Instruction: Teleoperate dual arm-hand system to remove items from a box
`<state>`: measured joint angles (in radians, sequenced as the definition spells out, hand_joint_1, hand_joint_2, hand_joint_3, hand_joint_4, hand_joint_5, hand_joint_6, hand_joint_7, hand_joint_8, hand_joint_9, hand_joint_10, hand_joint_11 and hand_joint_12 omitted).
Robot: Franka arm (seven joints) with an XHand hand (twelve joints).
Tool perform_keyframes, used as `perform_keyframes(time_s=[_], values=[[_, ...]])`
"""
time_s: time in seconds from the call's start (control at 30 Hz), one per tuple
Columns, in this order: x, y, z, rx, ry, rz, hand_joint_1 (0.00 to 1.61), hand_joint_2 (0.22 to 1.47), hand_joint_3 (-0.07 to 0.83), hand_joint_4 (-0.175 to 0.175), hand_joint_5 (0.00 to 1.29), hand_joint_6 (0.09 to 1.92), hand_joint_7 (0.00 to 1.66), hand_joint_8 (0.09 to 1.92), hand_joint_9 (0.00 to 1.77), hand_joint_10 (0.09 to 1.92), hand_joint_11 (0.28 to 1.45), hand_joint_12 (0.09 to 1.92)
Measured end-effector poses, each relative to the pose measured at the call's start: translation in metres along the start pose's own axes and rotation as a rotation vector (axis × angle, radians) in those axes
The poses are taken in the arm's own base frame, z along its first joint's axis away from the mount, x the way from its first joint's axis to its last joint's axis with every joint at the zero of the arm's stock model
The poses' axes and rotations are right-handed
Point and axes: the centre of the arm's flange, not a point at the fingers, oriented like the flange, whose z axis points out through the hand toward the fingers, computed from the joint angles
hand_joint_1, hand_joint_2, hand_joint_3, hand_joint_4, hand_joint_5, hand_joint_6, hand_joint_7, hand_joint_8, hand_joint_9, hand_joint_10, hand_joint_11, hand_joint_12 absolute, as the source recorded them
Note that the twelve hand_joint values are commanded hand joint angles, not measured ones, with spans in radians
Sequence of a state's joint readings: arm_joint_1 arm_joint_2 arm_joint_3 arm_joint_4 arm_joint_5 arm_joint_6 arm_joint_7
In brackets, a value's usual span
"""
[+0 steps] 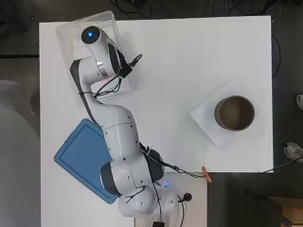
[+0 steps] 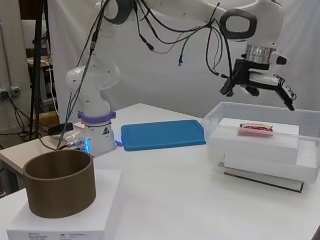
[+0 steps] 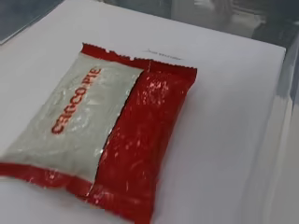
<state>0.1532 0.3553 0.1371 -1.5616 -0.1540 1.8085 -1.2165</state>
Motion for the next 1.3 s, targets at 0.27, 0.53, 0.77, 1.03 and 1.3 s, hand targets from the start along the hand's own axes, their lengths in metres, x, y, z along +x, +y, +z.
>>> perform_keyframes(time_s=[0.27,0.53,0.77,1.03,1.3], values=[[-0.030,-0.063,0.018,0.027,-0.032,-0.043,0.19,0.93,0.013,0.018,0.40,0.09,0.46,0.09,0.56,0.09,0.58,0.09],[-0.022,-0.020,0.061,0.031,-0.028,-0.111,0.17,0.93,0.002,0.041,0.39,0.09,0.38,0.09,0.46,0.09,0.52,0.09],[-0.003,-0.017,0.070,0.003,-0.080,-0.172,0.15,0.90,-0.011,0.047,0.31,0.09,0.35,0.09,0.44,0.09,0.51,0.09],[0.008,-0.017,0.092,0.011,-0.187,-0.104,0.99,1.15,0.022,0.109,0.77,1.44,0.95,1.52,1.16,1.52,0.97,1.49],[0.007,-0.021,0.074,-0.083,-0.150,-0.110,1.13,1.26,0.017,0.175,0.76,1.92,1.05,1.92,1.30,1.92,1.08,1.91]])
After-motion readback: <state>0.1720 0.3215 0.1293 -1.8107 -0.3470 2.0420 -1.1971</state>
